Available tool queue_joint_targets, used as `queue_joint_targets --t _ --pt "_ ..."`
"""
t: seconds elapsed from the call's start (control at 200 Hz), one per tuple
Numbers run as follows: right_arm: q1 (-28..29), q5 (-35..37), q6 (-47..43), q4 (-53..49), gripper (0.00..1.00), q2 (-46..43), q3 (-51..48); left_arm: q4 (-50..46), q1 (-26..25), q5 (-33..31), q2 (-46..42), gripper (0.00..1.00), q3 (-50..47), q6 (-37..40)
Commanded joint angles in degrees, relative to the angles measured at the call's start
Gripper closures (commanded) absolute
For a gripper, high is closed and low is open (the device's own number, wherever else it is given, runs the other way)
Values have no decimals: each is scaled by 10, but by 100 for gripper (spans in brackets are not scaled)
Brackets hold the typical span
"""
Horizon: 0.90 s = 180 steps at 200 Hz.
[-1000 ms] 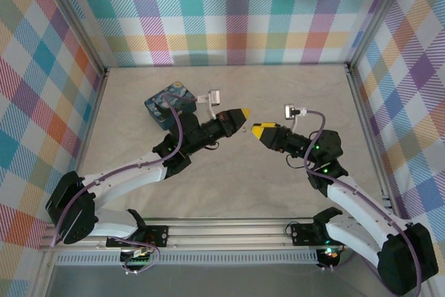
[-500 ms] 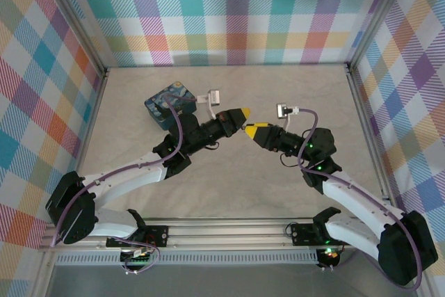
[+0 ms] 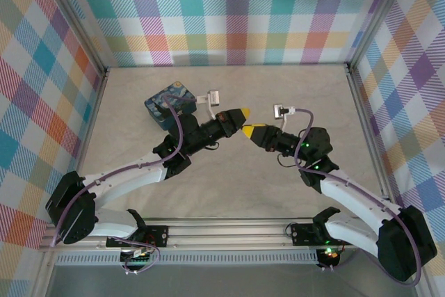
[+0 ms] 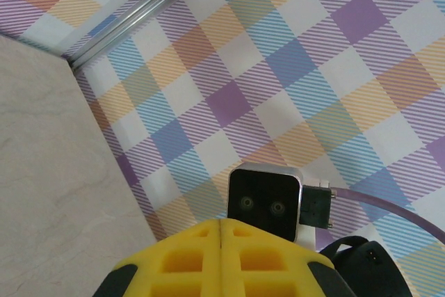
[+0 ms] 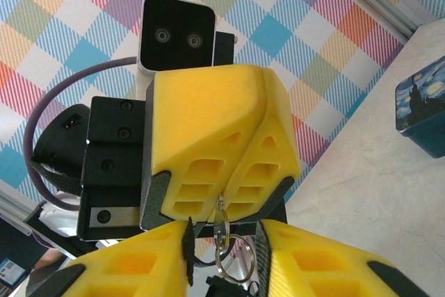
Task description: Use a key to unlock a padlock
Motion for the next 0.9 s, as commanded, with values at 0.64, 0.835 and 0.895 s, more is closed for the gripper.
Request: queue_joint_targets --t 0.64,0.835,0.895 --pt "8 16 -5 6 97 -4 23 13 -9 -18 -21 100 -11 8" --pt "8 22 -43 -72 100 -36 28 -17 -10 -36 -40 77 -12 21" --pt "8 26 -61 -106 100 -49 32 -31 -10 -43 -48 68 -12 29"
